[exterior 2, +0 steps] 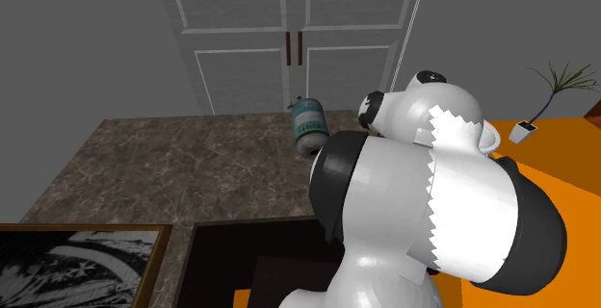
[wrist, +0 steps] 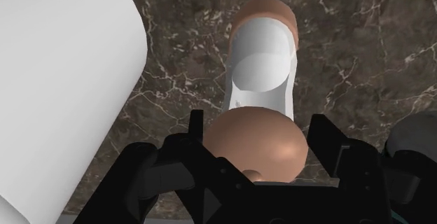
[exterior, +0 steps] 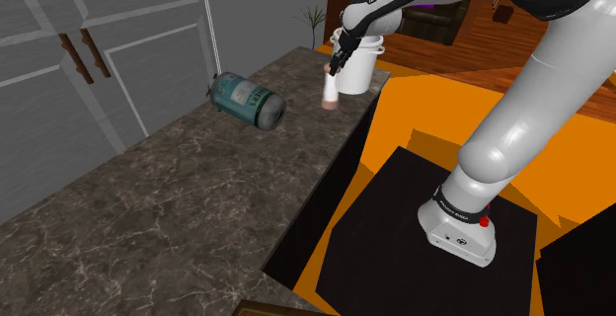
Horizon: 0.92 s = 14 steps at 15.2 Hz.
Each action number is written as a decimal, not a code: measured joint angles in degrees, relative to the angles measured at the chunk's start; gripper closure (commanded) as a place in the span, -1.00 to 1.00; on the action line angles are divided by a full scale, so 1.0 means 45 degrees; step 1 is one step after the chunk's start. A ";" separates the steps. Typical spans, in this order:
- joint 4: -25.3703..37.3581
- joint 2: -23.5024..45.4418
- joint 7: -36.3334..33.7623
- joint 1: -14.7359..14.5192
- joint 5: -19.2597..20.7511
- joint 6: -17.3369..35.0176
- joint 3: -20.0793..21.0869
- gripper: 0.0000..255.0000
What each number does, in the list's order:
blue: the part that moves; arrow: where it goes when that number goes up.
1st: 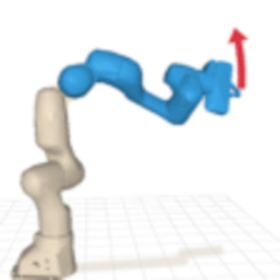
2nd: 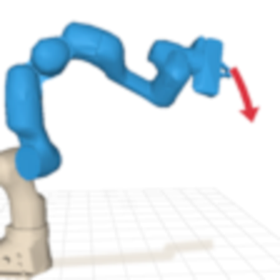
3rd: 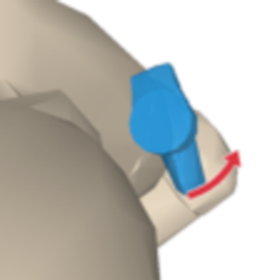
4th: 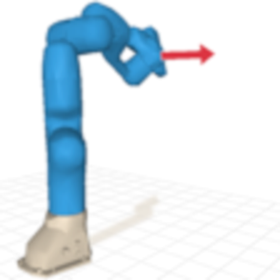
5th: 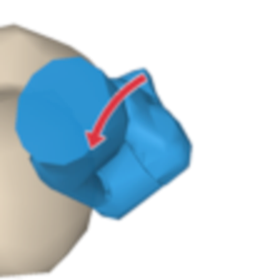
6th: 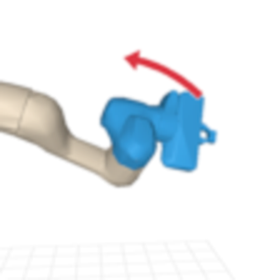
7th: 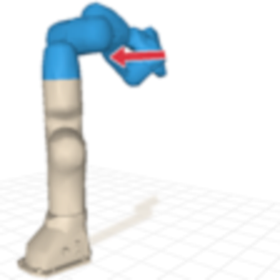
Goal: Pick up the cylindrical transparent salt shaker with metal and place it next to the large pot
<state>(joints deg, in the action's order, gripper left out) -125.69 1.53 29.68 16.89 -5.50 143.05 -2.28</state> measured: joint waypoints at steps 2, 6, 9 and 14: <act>0.0001 -0.0001 0.0000 0.0000 0.0000 0.0002 0.0000 -1.00; 0.0001 -0.0001 0.0000 -0.0001 0.0000 0.0003 0.0001 -1.00; 0.0110 -0.0651 -0.0019 0.0041 0.0085 -0.0745 -0.0045 -1.00; 0.0224 -0.1179 -0.0122 0.0047 0.0183 -0.1390 -0.0043 -1.00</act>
<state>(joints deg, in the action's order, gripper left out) -124.68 -3.77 29.13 17.10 -4.67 136.79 -2.47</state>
